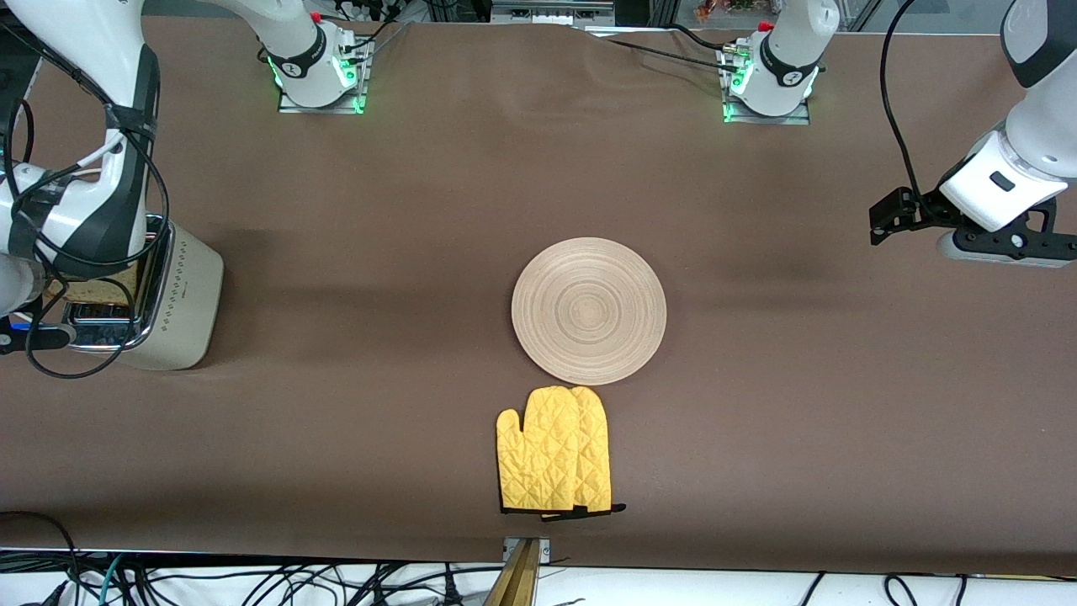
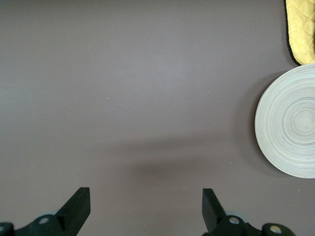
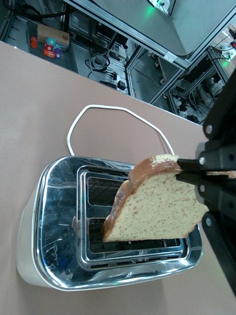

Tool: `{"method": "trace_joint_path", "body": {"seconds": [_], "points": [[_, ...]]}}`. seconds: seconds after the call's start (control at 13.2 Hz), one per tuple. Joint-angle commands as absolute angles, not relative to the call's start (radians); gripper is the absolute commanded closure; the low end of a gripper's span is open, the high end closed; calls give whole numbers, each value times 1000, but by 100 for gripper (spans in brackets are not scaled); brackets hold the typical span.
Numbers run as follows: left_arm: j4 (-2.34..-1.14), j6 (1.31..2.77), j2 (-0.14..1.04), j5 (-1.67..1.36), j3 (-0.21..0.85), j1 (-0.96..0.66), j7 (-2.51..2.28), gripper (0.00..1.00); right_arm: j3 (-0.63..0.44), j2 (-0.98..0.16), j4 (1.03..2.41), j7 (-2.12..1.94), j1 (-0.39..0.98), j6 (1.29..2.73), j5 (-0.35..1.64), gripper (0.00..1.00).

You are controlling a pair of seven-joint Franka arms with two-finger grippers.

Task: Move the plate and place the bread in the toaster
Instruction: 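Lower the bread into the toaster slot and open the right gripper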

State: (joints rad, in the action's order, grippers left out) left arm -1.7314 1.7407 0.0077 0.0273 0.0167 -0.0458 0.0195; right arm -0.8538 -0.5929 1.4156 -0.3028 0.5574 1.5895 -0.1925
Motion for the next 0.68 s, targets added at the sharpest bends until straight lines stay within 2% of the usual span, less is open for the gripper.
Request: {"method": "trace_joint_path", "body": {"seconds": [0.0, 0.61], "points": [[-1713, 1721, 9, 26, 15, -49, 11, 0, -856, -597, 1425, -287, 571, 1606, -195, 100], [-1713, 1720, 9, 26, 15, -49, 9, 0, -850, -624, 1448, -285, 571, 1680, -192, 100]]}}
